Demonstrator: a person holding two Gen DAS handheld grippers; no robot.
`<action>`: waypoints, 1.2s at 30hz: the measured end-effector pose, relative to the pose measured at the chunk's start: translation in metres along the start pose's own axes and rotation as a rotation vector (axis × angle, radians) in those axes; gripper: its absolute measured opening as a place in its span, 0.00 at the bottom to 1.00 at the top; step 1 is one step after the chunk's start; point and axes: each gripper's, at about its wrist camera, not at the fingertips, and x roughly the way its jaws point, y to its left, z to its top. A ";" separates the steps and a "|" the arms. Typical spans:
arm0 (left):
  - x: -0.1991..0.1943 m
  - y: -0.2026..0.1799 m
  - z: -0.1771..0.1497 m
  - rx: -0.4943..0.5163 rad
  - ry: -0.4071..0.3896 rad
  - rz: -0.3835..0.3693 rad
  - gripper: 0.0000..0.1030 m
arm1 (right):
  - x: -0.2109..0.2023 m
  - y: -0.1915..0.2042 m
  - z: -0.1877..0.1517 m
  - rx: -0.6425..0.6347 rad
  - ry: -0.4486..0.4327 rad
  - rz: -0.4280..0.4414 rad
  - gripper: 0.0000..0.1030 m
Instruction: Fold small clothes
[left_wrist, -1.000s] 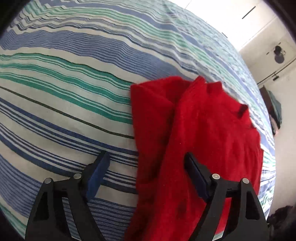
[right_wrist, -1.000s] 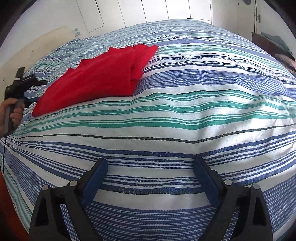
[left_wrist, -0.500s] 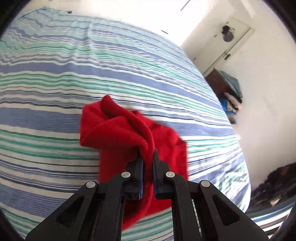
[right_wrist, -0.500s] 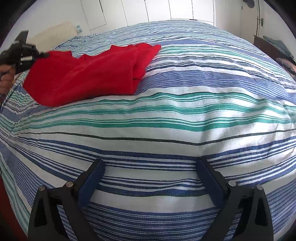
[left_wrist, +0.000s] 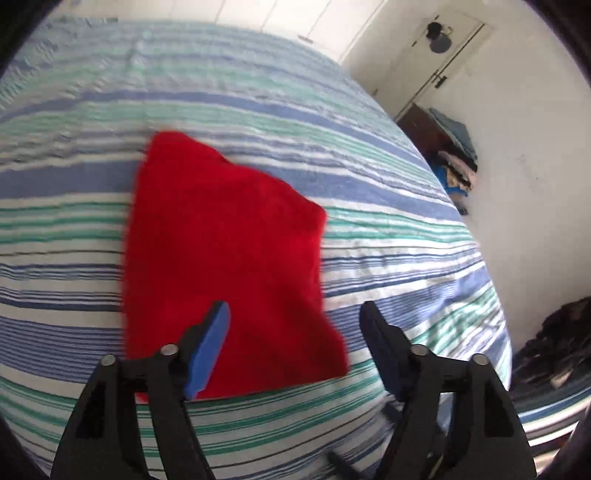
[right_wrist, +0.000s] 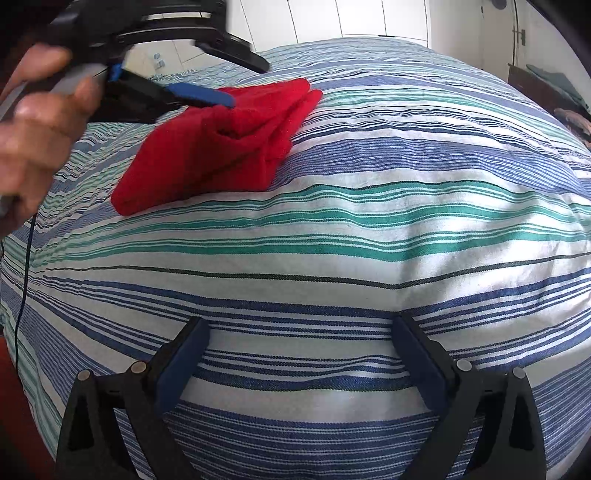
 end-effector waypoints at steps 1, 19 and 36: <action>-0.019 0.016 -0.006 0.017 -0.046 0.049 0.82 | 0.000 0.001 0.000 -0.003 0.003 0.000 0.98; -0.048 0.146 -0.153 -0.105 -0.101 0.331 0.88 | 0.064 -0.020 0.154 0.578 0.064 0.377 0.69; -0.037 0.149 -0.158 -0.061 -0.106 0.327 0.98 | 0.103 0.006 0.206 0.202 0.072 0.175 0.31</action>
